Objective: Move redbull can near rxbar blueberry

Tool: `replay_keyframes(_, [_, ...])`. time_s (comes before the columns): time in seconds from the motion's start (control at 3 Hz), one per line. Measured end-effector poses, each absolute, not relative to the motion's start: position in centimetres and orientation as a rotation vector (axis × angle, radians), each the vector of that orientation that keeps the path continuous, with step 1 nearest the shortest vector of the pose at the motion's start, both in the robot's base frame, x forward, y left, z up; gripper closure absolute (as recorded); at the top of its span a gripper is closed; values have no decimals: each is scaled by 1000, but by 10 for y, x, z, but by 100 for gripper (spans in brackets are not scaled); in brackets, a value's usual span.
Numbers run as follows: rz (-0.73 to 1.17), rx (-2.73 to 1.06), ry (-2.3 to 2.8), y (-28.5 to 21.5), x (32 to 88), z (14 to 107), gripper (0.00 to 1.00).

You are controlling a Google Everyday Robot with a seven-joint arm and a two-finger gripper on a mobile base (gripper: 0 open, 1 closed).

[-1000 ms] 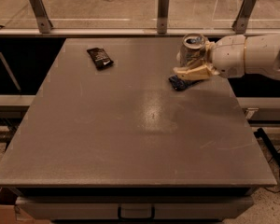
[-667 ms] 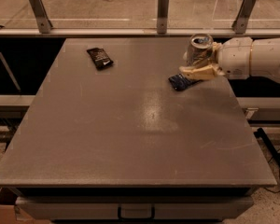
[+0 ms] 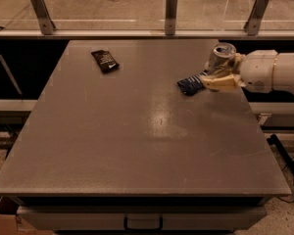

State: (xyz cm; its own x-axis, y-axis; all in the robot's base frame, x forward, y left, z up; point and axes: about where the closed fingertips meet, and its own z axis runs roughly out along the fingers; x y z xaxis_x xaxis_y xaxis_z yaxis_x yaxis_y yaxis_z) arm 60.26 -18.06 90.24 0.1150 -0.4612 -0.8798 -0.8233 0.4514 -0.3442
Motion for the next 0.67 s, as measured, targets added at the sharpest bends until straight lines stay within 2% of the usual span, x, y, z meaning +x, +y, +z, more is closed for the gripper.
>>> replay_keyframes(0.33, [373, -1135, 1576, -192, 599, 891, 83])
replay_keyframes(0.67, [373, -1109, 1611, -198, 597, 881, 59])
